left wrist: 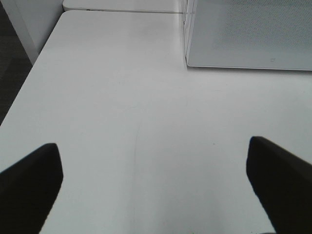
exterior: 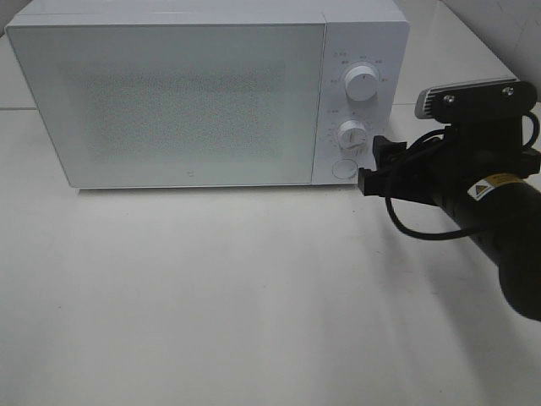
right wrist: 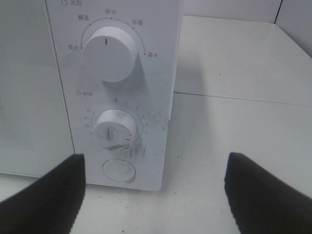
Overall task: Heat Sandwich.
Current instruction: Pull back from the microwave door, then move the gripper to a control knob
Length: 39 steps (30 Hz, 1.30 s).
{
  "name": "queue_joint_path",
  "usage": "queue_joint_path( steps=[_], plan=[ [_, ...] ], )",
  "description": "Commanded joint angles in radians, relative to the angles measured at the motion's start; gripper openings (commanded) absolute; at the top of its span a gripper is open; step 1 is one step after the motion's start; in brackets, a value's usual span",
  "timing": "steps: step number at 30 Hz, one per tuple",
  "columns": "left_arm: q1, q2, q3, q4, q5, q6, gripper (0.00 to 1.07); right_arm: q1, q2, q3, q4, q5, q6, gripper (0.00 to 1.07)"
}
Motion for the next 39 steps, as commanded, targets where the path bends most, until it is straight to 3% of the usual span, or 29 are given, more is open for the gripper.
queue_joint_path(
  steps=[1,10,33,39],
  plan=[
    [0.003,-0.02,0.001,-0.007,0.0,-0.001,0.98,0.029,0.029,0.0,0.012,-0.069,0.027,0.76],
    [0.003,-0.02,0.001,-0.007,0.0,-0.001,0.98,0.056,0.143,-0.039,0.018,-0.139,0.1,0.76],
    [0.003,-0.02,0.001,-0.007,0.0,-0.001,0.98,0.052,0.364,-0.283,0.018,-0.137,0.099,0.76],
    [0.003,-0.02,0.001,-0.007,0.0,-0.001,0.98,0.004,0.406,-0.337,0.013,-0.104,0.099,0.76]
  ],
)
